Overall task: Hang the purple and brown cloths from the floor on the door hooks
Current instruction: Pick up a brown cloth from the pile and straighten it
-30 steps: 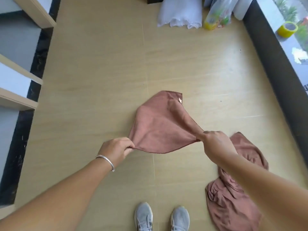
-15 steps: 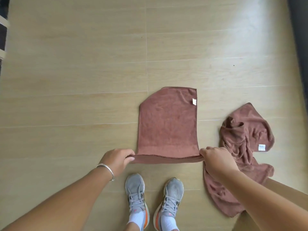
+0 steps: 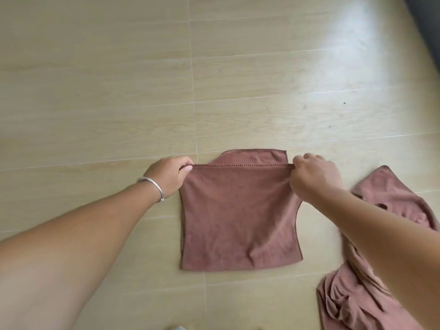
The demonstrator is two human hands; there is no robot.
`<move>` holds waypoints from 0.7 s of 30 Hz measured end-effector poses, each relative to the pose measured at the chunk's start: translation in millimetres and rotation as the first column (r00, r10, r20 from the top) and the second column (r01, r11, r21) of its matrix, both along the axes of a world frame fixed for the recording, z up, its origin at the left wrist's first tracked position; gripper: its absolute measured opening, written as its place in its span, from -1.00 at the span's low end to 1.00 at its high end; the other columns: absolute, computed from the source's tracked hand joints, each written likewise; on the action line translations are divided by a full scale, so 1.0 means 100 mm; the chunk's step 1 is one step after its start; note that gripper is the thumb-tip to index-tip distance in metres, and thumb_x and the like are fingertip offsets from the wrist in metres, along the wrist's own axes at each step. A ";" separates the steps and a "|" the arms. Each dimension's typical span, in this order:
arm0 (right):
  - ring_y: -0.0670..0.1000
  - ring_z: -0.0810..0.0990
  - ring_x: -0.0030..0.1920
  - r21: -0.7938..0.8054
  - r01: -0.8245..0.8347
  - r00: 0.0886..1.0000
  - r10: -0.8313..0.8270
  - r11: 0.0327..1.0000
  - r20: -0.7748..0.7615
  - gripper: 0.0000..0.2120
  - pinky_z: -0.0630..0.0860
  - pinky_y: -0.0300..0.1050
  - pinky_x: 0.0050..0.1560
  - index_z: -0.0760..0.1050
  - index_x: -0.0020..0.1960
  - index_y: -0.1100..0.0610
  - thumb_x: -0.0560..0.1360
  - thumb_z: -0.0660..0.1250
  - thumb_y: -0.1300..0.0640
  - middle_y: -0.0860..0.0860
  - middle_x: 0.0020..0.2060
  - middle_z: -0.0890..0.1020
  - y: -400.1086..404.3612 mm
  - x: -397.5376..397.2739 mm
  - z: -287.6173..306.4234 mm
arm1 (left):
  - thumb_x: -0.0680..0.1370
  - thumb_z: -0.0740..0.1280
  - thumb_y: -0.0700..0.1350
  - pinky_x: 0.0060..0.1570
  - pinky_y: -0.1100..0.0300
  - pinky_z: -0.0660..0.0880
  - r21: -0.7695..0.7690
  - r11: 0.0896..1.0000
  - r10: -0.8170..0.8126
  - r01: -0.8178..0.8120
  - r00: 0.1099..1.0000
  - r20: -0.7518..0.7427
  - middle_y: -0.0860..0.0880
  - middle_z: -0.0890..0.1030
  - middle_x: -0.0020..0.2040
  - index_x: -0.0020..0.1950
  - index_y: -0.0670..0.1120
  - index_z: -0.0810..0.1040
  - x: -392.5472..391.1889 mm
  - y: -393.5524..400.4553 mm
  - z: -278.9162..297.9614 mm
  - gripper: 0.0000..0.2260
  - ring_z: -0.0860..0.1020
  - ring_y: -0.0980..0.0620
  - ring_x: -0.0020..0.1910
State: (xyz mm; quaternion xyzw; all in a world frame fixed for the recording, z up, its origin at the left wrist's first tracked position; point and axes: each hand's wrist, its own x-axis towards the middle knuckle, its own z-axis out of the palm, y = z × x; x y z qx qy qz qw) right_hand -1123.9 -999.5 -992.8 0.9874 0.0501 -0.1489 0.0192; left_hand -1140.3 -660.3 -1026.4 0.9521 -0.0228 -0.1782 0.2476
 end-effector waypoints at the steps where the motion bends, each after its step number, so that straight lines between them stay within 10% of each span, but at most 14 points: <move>1: 0.16 0.47 0.02 -0.018 0.001 1.000 0.000 1.000 0.020 -0.81 0.25 -0.01 -0.10 0.43 -0.09 0.07 0.43 0.06 0.20 0.10 -0.09 0.54 0.01 0.14 -0.15 | 0.60 0.22 -0.05 -0.16 0.15 0.34 0.012 1.000 -0.008 0.007 1.000 0.017 0.09 0.61 -0.07 0.04 0.03 0.56 0.15 0.00 -0.16 -0.87 0.50 0.01 -0.09; 10: 0.10 0.40 0.11 -0.116 0.044 0.997 -0.036 0.992 0.074 -0.74 0.30 -0.04 0.00 0.41 0.10 0.07 0.43 0.16 0.21 0.05 0.05 0.46 0.16 0.87 -1.49 | 0.58 0.22 -0.03 0.00 0.10 0.43 0.234 0.972 -0.022 0.025 1.000 -0.017 0.05 0.56 0.10 0.11 0.08 0.51 0.84 0.04 -1.47 -0.86 0.50 -0.03 0.07; 16: 0.09 0.07 0.51 0.026 -0.189 0.979 0.186 0.982 0.086 -0.43 0.08 0.07 0.48 0.11 0.49 -0.03 0.53 0.15 -0.14 0.08 0.51 0.16 0.29 0.53 -1.79 | 0.55 0.24 0.07 0.01 0.08 0.45 0.034 0.934 0.354 -0.357 0.933 0.070 0.00 0.53 -0.01 0.09 -0.02 0.49 0.64 -0.06 -1.61 -0.79 0.52 -0.07 0.01; 21: 0.08 -0.09 0.55 0.091 -0.358 0.934 0.355 0.929 0.049 -0.30 -0.05 0.22 0.49 -0.09 0.54 -0.09 0.50 -0.08 -0.37 0.05 0.56 -0.02 0.71 0.27 -1.87 | 0.47 0.19 0.31 -0.19 0.12 0.39 0.143 0.865 0.492 -0.482 0.869 -0.047 0.03 0.53 -0.16 -0.05 -0.02 0.38 0.33 -0.13 -1.62 -0.61 0.52 -0.07 -0.15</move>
